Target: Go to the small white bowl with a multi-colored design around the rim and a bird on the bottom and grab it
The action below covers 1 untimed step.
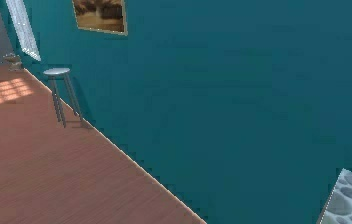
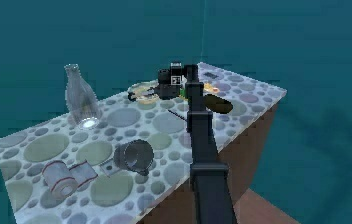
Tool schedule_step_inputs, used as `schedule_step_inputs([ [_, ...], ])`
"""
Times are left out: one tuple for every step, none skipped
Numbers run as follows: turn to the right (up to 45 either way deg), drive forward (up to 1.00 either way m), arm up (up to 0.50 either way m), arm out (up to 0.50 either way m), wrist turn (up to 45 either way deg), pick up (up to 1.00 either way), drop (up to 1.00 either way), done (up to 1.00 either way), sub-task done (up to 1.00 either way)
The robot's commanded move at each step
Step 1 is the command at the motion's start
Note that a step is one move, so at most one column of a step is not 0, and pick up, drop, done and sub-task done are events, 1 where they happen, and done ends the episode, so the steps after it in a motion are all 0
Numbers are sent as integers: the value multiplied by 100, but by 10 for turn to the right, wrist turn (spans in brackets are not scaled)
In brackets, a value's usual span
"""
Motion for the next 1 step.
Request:
schedule_step_inputs([
  [0,0,10,0,0,0,0,0,0],
])
